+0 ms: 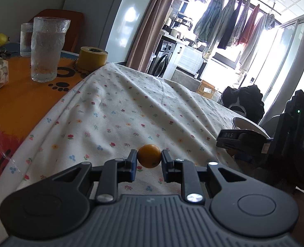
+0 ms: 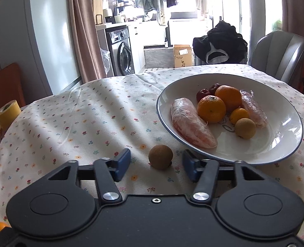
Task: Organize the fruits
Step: 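Grasp a small mandarin with the left tool while the right tool grasps the other kiwi, then lower the kiwi into the bowl with the right tool while the left tool drops the mandarin in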
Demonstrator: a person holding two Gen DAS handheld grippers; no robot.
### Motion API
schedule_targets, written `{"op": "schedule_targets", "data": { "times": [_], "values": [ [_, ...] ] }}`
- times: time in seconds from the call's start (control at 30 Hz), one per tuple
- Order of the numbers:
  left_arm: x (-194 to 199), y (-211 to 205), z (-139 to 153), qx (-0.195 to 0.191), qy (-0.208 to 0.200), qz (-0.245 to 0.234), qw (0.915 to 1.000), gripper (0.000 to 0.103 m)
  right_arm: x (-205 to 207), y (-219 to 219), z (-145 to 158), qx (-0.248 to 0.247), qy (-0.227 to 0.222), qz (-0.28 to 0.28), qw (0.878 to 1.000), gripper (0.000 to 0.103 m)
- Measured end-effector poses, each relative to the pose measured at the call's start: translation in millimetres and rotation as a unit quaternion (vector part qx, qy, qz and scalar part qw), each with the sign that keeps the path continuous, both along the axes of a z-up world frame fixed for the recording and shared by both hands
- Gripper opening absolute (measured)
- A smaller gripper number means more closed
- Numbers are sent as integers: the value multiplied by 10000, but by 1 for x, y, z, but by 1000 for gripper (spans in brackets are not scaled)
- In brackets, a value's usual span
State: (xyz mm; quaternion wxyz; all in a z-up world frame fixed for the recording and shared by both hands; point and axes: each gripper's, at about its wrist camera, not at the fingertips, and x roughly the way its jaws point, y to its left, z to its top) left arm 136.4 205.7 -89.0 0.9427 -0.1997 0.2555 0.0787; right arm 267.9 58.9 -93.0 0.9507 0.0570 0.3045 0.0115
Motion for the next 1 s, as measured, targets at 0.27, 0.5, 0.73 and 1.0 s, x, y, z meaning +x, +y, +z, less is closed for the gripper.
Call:
{"op": "schedule_targets", "data": {
  "times": [0.27, 0.5, 0.73, 1.0],
  "values": [
    [-1, -3, 2, 20, 15, 77, 10000, 23, -4, -15, 2, 357, 57, 308, 9989, 25],
    [3, -11, 7, 59, 8, 141, 9999, 23, -18, -26, 6, 549, 180, 697, 9959, 25],
    [6, -28, 16, 174, -23, 136, 9998, 23, -34, -38, 10, 629, 190, 1117, 9916, 25],
    [13, -55, 28, 369, -42, 104, 9993, 23, -44, -57, 17, 844, 154, 1271, 9882, 25]
  ]
}}
